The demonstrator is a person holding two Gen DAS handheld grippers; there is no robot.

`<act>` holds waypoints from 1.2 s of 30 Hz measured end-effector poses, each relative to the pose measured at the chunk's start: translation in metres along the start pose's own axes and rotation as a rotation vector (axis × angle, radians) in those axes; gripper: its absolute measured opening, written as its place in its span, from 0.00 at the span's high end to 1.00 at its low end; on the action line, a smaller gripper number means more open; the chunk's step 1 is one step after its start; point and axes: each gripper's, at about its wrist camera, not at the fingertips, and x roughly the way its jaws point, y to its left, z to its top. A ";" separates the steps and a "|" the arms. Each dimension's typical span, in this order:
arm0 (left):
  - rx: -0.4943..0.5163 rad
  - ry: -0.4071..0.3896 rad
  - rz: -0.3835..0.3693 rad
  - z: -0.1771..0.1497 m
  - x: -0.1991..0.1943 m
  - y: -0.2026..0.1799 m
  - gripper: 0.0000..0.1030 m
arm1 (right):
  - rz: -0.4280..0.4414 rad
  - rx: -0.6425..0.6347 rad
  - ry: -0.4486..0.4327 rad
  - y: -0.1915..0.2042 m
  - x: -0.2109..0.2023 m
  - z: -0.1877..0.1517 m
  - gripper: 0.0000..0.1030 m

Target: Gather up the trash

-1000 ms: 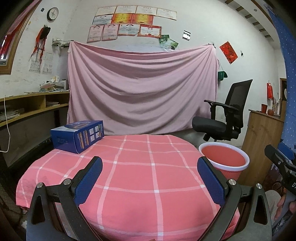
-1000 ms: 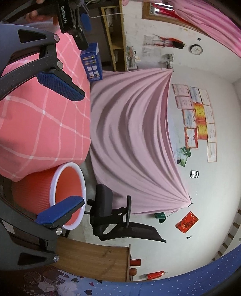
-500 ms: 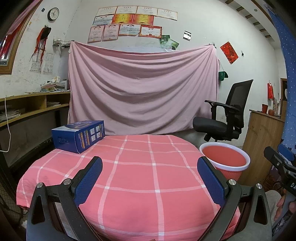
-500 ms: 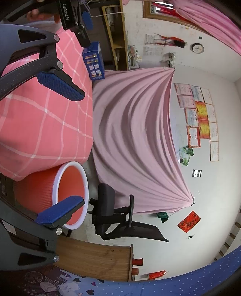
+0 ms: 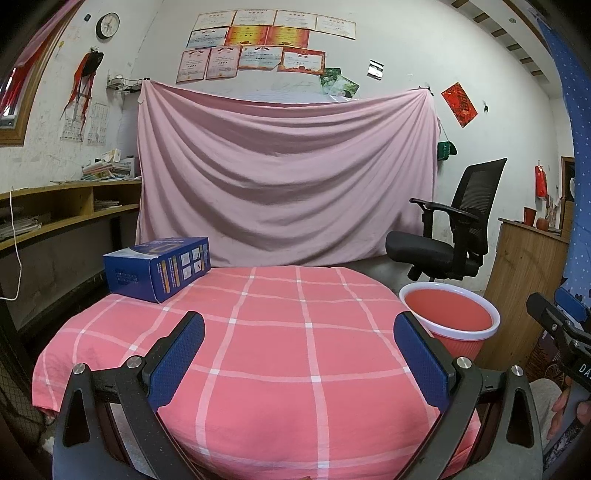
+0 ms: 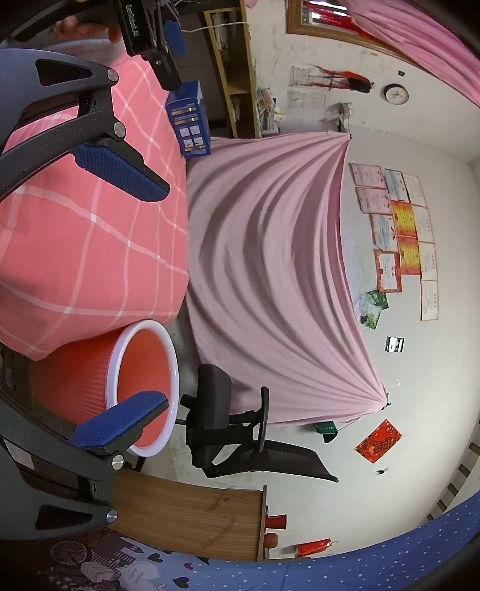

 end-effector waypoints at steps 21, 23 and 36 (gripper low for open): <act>-0.002 0.001 0.002 0.000 0.000 0.001 0.03 | 0.003 0.003 0.013 -0.001 0.003 -0.005 0.00; -0.006 0.002 0.005 -0.002 0.001 0.000 0.03 | 0.002 0.003 0.012 -0.001 0.004 -0.005 0.00; -0.007 0.002 0.006 -0.002 0.001 -0.001 0.03 | 0.003 0.004 0.013 0.000 0.003 -0.005 0.00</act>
